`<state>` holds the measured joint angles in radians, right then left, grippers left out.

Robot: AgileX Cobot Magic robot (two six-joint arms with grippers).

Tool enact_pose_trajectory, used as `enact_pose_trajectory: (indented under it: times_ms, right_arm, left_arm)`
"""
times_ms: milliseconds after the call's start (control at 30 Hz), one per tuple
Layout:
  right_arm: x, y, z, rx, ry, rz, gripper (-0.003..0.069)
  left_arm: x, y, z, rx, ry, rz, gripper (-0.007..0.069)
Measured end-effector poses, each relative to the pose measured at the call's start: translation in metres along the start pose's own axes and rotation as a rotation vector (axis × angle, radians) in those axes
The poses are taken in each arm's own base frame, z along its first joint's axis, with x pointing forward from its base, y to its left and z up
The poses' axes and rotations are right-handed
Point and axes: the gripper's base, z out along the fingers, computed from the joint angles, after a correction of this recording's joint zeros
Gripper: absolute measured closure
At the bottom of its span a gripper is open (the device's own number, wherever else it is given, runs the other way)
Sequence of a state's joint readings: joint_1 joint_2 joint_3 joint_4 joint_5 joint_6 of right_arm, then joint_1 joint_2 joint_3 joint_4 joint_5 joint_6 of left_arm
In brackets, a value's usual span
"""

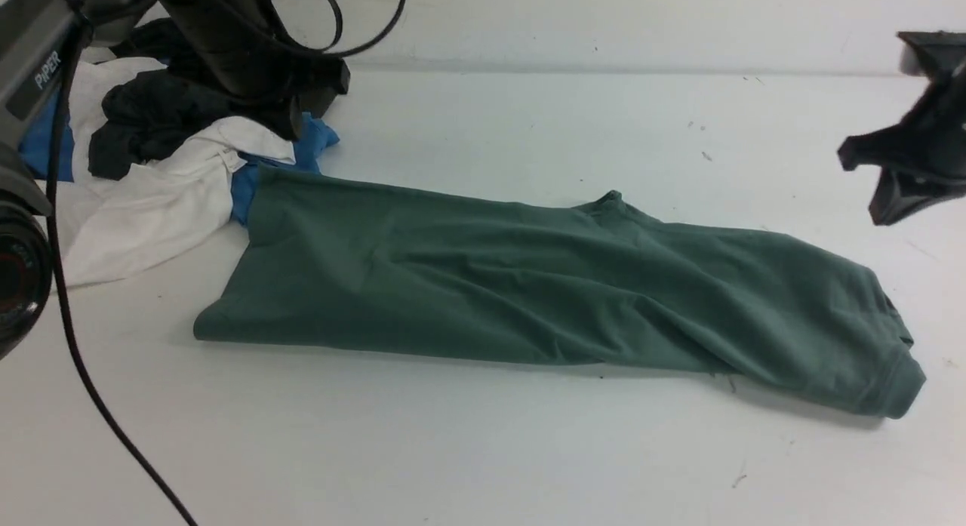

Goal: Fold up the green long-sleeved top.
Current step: Use both arms to drag the lower edge of the fabric forward and fold it over the upper edge

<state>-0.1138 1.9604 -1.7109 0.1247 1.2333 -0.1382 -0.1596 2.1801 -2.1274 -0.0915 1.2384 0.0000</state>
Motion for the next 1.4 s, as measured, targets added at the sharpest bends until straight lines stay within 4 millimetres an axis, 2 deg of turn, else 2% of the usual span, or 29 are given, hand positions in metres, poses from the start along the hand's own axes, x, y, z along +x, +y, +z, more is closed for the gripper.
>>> enact_pose_trajectory:
  times_ms: [67,100,133,267,333,433,467,500,567,633,667,700,733,767,833,967,1067,1233,1333,1367,1400]
  right_arm:
    - [0.004,-0.007,0.002,-0.003,0.014,0.024,0.0601]
    - [0.005,-0.01,0.004,-0.004,0.02,0.035,0.057]
    - [0.007,-0.014,0.008,-0.007,0.037,0.046,0.0495]
    - [0.007,-0.012,0.017,-0.04,0.05,0.065,0.0335]
    - [0.006,-0.01,0.024,-0.071,0.061,0.081,0.026]
    - [0.006,-0.009,0.033,-0.102,0.079,0.1,0.021]
    - [0.006,-0.009,0.044,-0.117,0.101,0.111,0.0196]
    - [0.006,-0.009,0.046,-0.118,0.104,0.112,0.0196]
    - [0.007,-0.01,0.061,-0.125,0.137,0.116,0.0243]
    - [0.007,-0.011,0.068,-0.125,0.147,0.107,0.0364]
    - [0.007,-0.011,0.067,-0.125,0.146,0.107,0.0379]
    - [0.007,-0.011,0.068,-0.122,0.147,0.098,0.05]
    - [0.006,-0.012,0.066,-0.114,0.142,0.091,0.0568]
    - [0.005,-0.012,0.065,-0.108,0.135,0.084,0.0611]
    - [-0.002,-0.014,0.058,-0.087,0.107,0.069,0.0652]
    - [-0.016,-0.017,0.041,-0.046,0.037,0.04,0.0661]
    - [-0.02,-0.017,0.035,-0.035,0.015,0.033,0.0661]
    - [-0.02,-0.019,0.044,-0.028,0.035,0.031,0.0653]
    - [-0.028,-0.026,0.056,0.032,-0.038,0.009,0.0592]
    - [-0.028,-0.026,0.056,0.036,-0.044,0.007,0.0592]
    - [-0.033,-0.029,0.058,0.059,-0.085,-0.002,0.0545]
  left_arm:
    - [0.009,-0.005,0.011,0.002,0.05,0.008,0.0629]
    - [0.019,-0.01,0.025,0.004,0.108,0.017,0.0629]
    - [0.035,-0.014,0.05,0.004,0.205,0.024,0.0629]
    - [0.053,-0.014,0.088,-0.004,0.316,0.025,0.0629]
    - [0.057,-0.012,0.1,-0.006,0.344,0.023,0.0629]
    - [0.057,-0.012,0.102,-0.007,0.347,0.023,0.0629]
    - [0.057,-0.012,0.104,-0.009,0.349,0.024,0.0629]
    - [0.057,-0.012,0.104,-0.009,0.349,0.024,0.0629]
    - [0.057,-0.012,0.104,-0.009,0.35,0.024,0.0629]
    - [0.057,-0.012,0.104,-0.009,0.35,0.024,0.0629]
    - [0.057,-0.012,0.104,-0.01,0.35,0.024,0.0629]
    - [0.057,-0.012,0.104,-0.012,0.35,0.025,0.0629]
    - [0.057,-0.012,0.104,-0.012,0.35,0.026,0.0629]
    - [0.057,-0.011,0.104,-0.013,0.351,0.026,0.0629]
    - [0.057,-0.011,0.104,-0.013,0.351,0.026,0.0629]
    - [0.057,-0.011,0.104,-0.011,0.351,0.041,0.0629]
    - [0.057,-0.012,0.104,-0.009,0.35,0.044,0.0629]
    - [0.057,-0.012,0.104,-0.008,0.35,0.048,0.0629]
    - [0.057,-0.012,0.104,-0.008,0.35,0.053,0.0629]
    - [0.057,-0.012,0.104,-0.008,0.35,0.053,0.0629]
    - [0.057,-0.012,0.104,-0.007,0.35,0.055,0.0629]
